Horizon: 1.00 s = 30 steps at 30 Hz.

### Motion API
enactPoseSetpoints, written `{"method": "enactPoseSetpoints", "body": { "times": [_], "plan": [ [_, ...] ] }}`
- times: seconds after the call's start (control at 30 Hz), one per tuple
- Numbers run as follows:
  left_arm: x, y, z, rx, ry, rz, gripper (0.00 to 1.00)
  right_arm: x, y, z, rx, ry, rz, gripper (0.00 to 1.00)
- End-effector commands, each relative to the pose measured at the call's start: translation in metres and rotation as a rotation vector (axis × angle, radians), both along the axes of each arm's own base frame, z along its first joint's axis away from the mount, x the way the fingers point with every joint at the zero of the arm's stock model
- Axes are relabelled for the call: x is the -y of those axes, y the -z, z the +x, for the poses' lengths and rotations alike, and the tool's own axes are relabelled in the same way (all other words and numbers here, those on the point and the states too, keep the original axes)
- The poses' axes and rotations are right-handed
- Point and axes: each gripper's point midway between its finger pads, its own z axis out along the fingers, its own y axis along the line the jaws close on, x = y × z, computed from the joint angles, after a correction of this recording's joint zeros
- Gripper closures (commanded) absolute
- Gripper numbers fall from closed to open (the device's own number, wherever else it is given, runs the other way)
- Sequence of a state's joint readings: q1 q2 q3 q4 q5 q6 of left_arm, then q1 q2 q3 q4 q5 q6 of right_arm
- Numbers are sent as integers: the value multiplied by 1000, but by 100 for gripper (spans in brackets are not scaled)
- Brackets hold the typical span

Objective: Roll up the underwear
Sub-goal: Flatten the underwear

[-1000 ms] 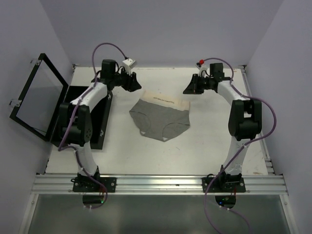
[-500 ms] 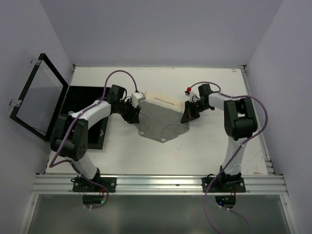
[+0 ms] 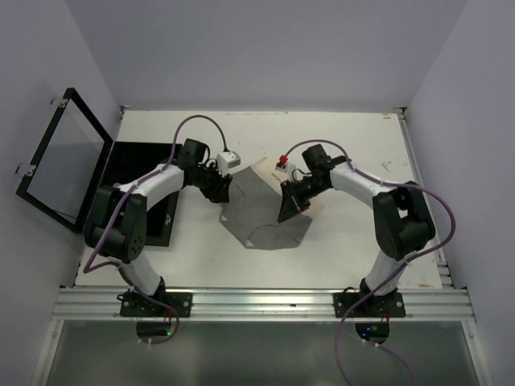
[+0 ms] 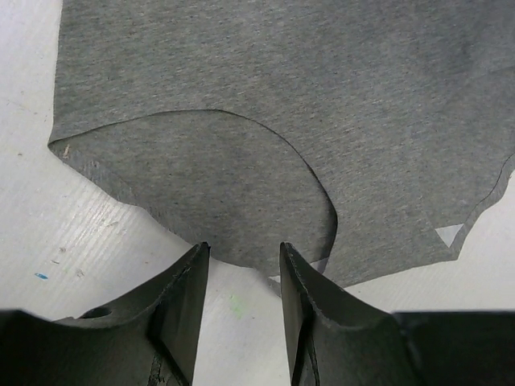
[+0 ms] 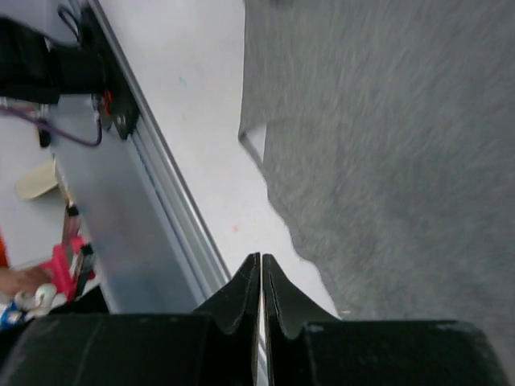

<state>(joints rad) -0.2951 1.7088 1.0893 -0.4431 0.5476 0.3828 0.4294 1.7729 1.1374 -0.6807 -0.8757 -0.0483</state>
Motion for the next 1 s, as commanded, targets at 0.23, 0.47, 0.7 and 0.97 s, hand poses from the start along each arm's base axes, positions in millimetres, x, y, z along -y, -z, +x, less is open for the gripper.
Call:
{"method": "enactPoseSetpoints", "body": {
  "times": [0.23, 0.47, 0.7, 0.97],
  "plan": [
    [19, 17, -2, -40, 53, 2, 59, 47, 1, 106, 311, 33, -145, 100],
    [23, 45, 23, -80, 22, 40, 60, 62, 52, 99, 256, -19, -230, 100],
    [33, 53, 59, -54, 62, 55, 60, 61, 69, 54, 141, -72, -180, 100],
    [52, 0, 107, 128, 61, -20, 56, -2, 39, 3, 71, -139, -36, 100]
  ]
}}
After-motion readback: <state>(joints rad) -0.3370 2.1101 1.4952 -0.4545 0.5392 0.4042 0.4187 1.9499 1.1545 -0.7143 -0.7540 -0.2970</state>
